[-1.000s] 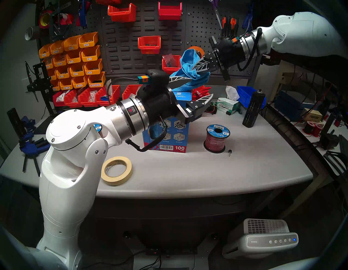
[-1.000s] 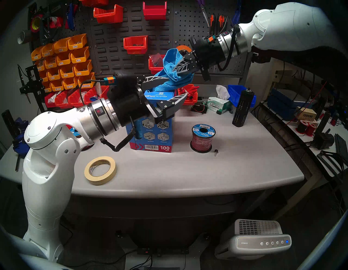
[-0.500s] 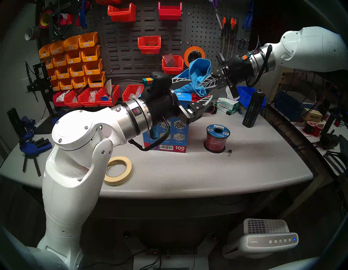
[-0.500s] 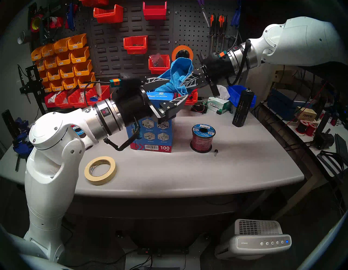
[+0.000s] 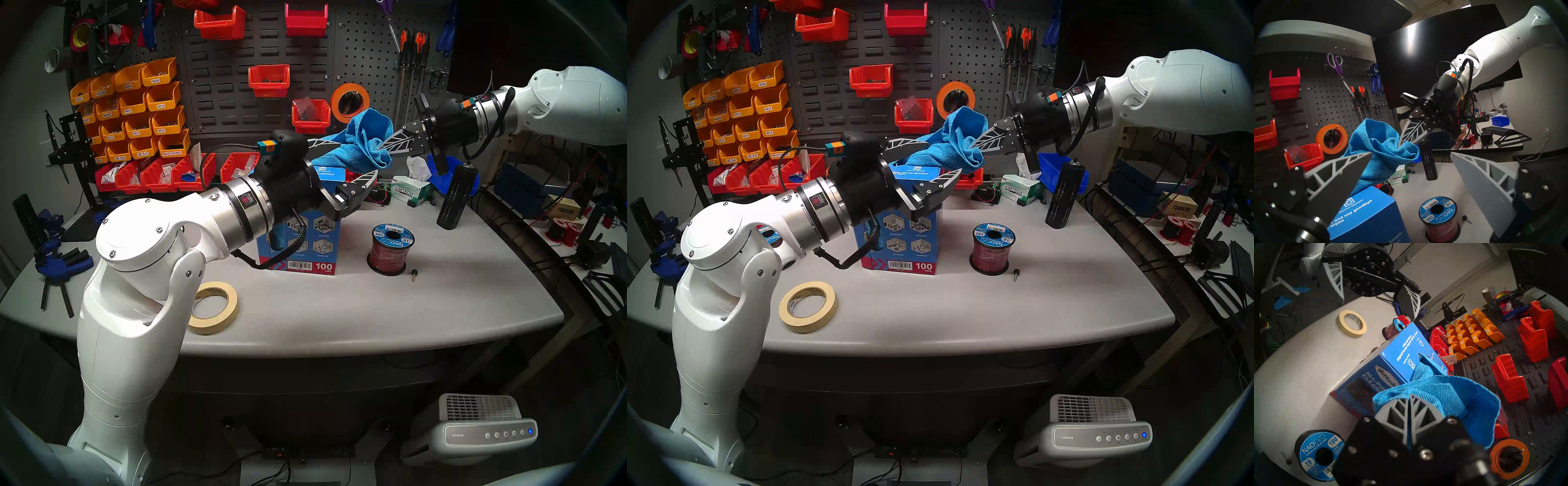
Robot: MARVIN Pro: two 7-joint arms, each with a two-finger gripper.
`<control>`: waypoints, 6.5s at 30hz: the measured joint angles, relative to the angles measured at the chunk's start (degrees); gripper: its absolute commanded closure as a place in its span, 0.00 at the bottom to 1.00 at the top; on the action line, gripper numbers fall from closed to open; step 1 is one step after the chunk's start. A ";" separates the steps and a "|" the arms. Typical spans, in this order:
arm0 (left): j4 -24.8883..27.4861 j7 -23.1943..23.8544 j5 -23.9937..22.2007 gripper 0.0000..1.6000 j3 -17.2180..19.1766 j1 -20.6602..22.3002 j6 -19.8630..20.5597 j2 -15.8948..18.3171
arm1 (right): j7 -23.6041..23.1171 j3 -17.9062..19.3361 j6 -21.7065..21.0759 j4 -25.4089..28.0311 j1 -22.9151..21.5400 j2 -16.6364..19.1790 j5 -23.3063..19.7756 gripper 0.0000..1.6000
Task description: Take out a shop towel
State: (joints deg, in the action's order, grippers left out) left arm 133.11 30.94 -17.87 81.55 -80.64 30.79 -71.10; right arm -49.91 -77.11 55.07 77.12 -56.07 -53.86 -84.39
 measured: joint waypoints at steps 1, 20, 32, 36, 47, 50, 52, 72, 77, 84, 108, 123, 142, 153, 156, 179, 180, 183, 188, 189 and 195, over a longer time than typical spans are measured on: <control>-0.02 -0.04 0.12 0.00 -0.02 0.00 -0.03 -0.02 | 0.00 0.18 0.00 0.53 0.24 0.37 -0.10 1.00; -0.48 -0.71 1.58 0.00 -0.31 -0.01 -0.52 -0.37 | -0.01 4.98 -0.02 5.87 4.39 5.98 -2.19 0.00; -1.31 -1.04 2.30 0.00 -0.45 0.01 -1.38 -0.64 | -0.01 10.57 -0.02 6.21 5.00 9.47 -5.44 0.00; -1.73 -1.12 2.58 0.00 -0.45 0.04 -1.83 -0.71 | -0.01 12.05 -0.02 6.70 5.65 10.57 -6.24 0.00; -2.57 -1.70 5.00 0.00 -0.92 0.54 -3.25 -0.67 | -0.01 14.85 -0.02 5.51 10.51 11.58 -8.19 0.07; -2.60 -2.15 5.87 0.00 -0.93 0.89 -3.44 -0.66 | -0.01 15.22 -0.02 4.51 12.16 11.22 -8.60 0.04; -2.62 -2.52 6.62 0.00 -0.90 1.26 -3.51 -0.66 | -0.01 15.58 -0.02 3.69 13.51 10.79 -8.96 0.02; -7.75 -6.08 18.01 0.00 -3.79 8.41 0.57 1.79 | -0.01 19.42 -0.03 -0.99 20.31 9.32 -10.84 0.24; -7.87 -5.99 20.18 0.00 -6.08 10.55 1.61 2.65 | -0.01 20.03 -0.03 -1.56 21.02 9.59 -11.06 0.17; -8.09 -4.85 22.76 0.00 -8.83 13.79 3.33 3.91 | -0.01 21.02 -0.03 -2.41 22.17 9.87 -11.45 0.20; -7.68 5.22 20.77 0.00 -3.01 21.85 13.21 7.66 | 0.00 23.67 -0.03 -3.27 24.72 9.77 -11.72 0.17; -8.21 18.12 18.32 0.00 -2.65 26.87 14.88 14.07 | 0.00 24.14 -0.03 -3.34 26.05 8.97 -11.66 0.25; -11.16 28.42 17.74 0.00 -5.57 32.64 13.72 18.71 | -0.16 24.12 -0.24 -6.17 27.78 7.74 -11.73 0.40; -12.74 30.09 18.41 0.00 -7.39 35.03 12.82 19.89 | -2.07 24.59 -2.33 -8.04 28.58 5.76 -11.93 0.58; -13.13 30.36 18.69 0.00 -7.95 35.66 12.56 20.09 | -2.68 24.82 -2.89 -8.53 28.89 5.26 -12.07 0.47; -15.55 31.96 19.91 0.00 -11.02 38.51 10.94 19.87 | -5.59 26.83 -5.71 -11.76 30.62 3.96 -14.07 0.56; -15.66 32.03 19.96 0.00 -11.11 38.62 10.87 19.83 | -5.70 26.90 -5.82 -11.87 30.74 3.92 -14.11 0.58; -16.08 32.28 20.09 0.00 -11.37 38.96 10.61 19.70 | -6.08 27.10 -6.20 -12.22 31.10 3.80 -14.25 0.78; -16.68 32.65 20.33 0.00 -11.78 39.42 10.21 19.44 | -6.62 27.51 -6.71 -12.85 31.57 3.65 -14.49 1.00; -16.77 32.72 20.37 0.00 -11.84 39.50 10.14 19.40 | -6.71 27.58 -6.80 -12.95 31.63 3.61 -14.51 1.00; -17.42 33.16 20.80 0.00 -12.38 40.08 9.67 18.96 | -7.37 28.36 -7.44 -13.72 31.80 3.32 -14.64 1.00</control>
State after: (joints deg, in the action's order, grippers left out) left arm 115.69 64.11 2.93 69.17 -40.56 40.45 -52.14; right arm -57.27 -48.76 47.62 63.40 -24.27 -50.55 -99.03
